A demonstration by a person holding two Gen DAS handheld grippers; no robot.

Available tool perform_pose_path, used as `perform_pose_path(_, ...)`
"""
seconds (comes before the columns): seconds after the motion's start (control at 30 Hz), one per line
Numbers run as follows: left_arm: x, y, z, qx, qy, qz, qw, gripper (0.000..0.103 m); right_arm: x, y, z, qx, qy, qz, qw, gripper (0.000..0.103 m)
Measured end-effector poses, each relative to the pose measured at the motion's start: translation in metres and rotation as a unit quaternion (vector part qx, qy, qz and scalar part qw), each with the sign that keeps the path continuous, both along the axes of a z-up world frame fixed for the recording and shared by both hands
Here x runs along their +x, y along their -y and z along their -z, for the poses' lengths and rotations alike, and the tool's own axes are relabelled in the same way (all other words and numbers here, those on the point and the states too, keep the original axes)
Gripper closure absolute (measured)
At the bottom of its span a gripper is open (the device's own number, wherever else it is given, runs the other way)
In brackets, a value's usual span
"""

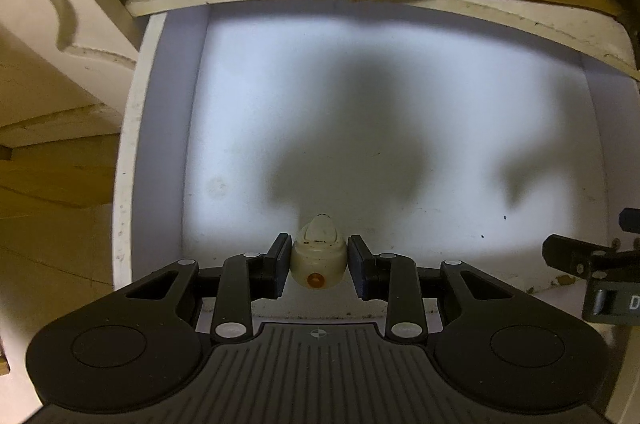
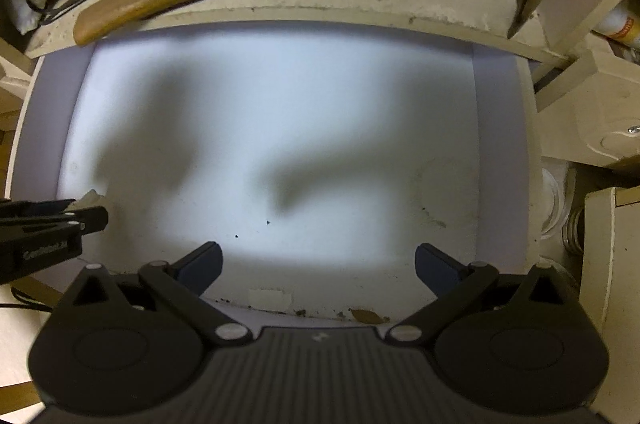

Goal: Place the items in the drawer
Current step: 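Lower the white figurine in the left gripper into the drawer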

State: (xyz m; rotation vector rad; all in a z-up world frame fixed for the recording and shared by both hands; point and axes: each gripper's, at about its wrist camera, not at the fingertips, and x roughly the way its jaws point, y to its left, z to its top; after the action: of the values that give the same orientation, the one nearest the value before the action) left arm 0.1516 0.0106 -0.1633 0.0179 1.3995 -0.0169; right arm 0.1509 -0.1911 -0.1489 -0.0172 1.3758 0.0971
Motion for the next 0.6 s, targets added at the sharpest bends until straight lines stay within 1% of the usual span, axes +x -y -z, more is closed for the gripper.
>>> perform_pose_path(0.27,0.002,0.001,0.008,0.001,-0.010,0.003,0.9999,0.073,0.000,-0.002,0.008,-0.003,-0.009,0.001,1.000,0.000)
perform_pose_path(0.6,0.000,0.000,0.016,-0.003,-0.023,-0.005,0.9997,0.073,0.000,-0.003,0.019,-0.007,-0.020,0.003,1.000,0.000)
